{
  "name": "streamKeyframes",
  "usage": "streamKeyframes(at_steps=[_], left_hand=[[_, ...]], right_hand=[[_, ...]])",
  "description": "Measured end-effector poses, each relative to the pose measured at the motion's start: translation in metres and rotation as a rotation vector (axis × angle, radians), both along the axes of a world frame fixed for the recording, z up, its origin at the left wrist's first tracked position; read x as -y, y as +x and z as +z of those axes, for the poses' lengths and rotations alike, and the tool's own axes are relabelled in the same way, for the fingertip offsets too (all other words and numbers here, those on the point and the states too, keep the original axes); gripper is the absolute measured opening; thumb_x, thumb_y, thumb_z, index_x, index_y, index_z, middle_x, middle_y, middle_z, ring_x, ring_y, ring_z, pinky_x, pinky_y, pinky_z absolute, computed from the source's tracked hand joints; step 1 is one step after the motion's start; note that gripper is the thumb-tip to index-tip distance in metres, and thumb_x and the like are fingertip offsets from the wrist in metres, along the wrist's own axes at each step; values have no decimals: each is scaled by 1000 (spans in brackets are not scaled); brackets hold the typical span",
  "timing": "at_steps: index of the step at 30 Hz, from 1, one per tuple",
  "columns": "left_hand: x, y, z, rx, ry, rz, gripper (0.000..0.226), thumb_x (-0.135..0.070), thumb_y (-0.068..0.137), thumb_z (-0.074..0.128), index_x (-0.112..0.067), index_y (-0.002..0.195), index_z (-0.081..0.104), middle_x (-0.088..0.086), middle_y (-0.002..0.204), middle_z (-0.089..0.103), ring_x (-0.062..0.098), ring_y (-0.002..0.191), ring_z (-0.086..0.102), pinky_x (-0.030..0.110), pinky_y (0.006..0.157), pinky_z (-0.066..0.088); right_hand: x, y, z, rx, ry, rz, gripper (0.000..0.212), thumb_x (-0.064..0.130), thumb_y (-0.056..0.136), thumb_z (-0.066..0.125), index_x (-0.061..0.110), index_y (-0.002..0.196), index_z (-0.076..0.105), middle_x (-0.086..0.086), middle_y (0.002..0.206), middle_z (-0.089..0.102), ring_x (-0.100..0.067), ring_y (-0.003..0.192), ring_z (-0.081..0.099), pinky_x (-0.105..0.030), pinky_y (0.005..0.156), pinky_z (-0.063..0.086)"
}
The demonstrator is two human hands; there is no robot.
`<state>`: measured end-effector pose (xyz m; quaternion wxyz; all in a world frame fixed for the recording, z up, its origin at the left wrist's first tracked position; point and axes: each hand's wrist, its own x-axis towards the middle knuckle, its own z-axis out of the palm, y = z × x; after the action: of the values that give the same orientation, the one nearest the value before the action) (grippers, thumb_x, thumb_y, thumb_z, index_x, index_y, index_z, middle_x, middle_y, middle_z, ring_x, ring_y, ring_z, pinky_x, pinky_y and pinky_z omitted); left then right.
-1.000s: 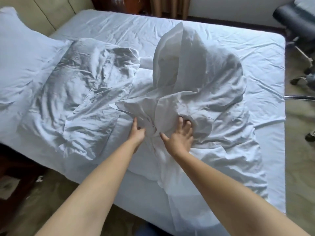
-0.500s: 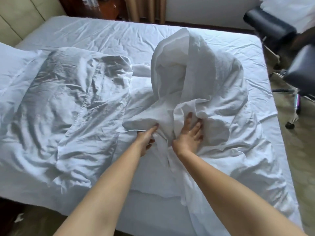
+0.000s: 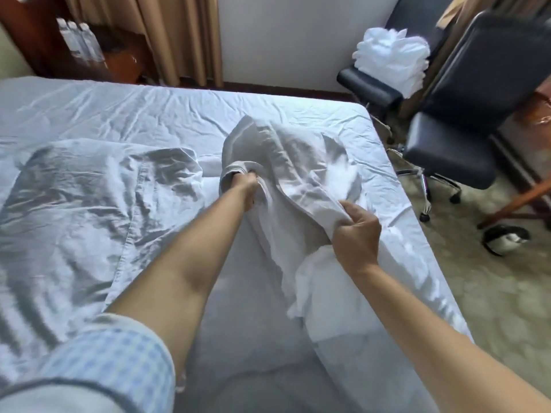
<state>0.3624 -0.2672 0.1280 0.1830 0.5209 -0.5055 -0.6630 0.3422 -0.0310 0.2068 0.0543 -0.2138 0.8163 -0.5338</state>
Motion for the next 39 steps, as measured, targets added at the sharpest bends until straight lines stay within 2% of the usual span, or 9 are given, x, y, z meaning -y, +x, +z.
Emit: streamKeyframes(at_steps=[3, 6, 9, 11, 18, 22, 29, 32, 39], left_hand=[[28, 2, 18, -141, 94, 35, 32, -28, 103, 27, -16, 86, 52, 2, 86, 56, 18, 74, 57, 20, 56, 53], [68, 13, 13, -217, 108, 60, 39, -34, 104, 23, -16, 101, 57, 0, 114, 58, 18, 101, 60, 20, 60, 53], [91, 21, -7, -180, 133, 99, 34, -25, 100, 40, -15, 130, 52, 2, 122, 60, 21, 112, 59, 33, 87, 49], [79, 32, -23, -47, 75, 1, 31, -18, 91, 57, -23, 121, 48, -1, 105, 60, 20, 90, 59, 41, 84, 48], [29, 48, -75, 109, 217, -214, 64, -33, 93, 59, -26, 147, 26, 3, 132, 47, 26, 111, 51, 40, 90, 44], [14, 40, -80, 134, 202, -328, 57, -38, 88, 61, -27, 139, 37, 4, 123, 55, 27, 111, 55, 43, 92, 44], [-24, 38, -80, 120, 192, -403, 35, -22, 82, 59, -28, 117, 55, -1, 100, 64, 20, 89, 61, 33, 86, 48], [-49, 41, -82, 131, 140, -368, 50, -23, 86, 67, -20, 131, 47, -1, 115, 62, 18, 94, 62, 27, 67, 49], [-109, 70, -109, 267, 98, -174, 98, -53, 80, 67, -10, 151, 15, 10, 149, 34, 29, 133, 41, 37, 108, 37]], right_hand=[[7, 34, 22, 25, -162, 253, 45, -15, 63, 41, 20, 75, 68, 25, 53, 55, 10, 55, 51, -11, 53, 39], [14, 50, -4, 114, 259, 501, 41, -7, 71, 44, 24, 74, 69, 19, 57, 58, 5, 54, 51, -10, 46, 31], [25, 36, -59, 45, 786, 488, 35, 7, 81, 46, 25, 102, 67, 7, 95, 68, -14, 90, 60, -26, 64, 38], [33, 28, -93, 75, 828, 476, 38, 7, 81, 46, 26, 109, 63, -3, 112, 63, -25, 105, 57, -30, 75, 40], [51, 12, -132, -141, 901, 286, 38, 20, 80, 53, 22, 118, 56, -6, 124, 51, -29, 115, 46, -37, 93, 37], [56, 30, -142, -235, 928, 241, 82, 41, 77, 65, 29, 146, 21, -6, 145, 20, -27, 132, 24, -39, 107, 24], [32, 40, -155, -253, 1092, 282, 100, 14, 86, 53, 39, 143, -25, -5, 151, -11, -23, 137, -2, -39, 113, 3], [18, 40, -155, -233, 1119, 270, 94, 12, 88, 49, 39, 146, -21, -6, 155, -7, -24, 137, -6, -40, 113, 0], [-27, 48, -164, -337, 865, 42, 105, 3, 62, 71, 37, 147, 19, -5, 145, 10, -26, 129, 16, -40, 106, 13]])
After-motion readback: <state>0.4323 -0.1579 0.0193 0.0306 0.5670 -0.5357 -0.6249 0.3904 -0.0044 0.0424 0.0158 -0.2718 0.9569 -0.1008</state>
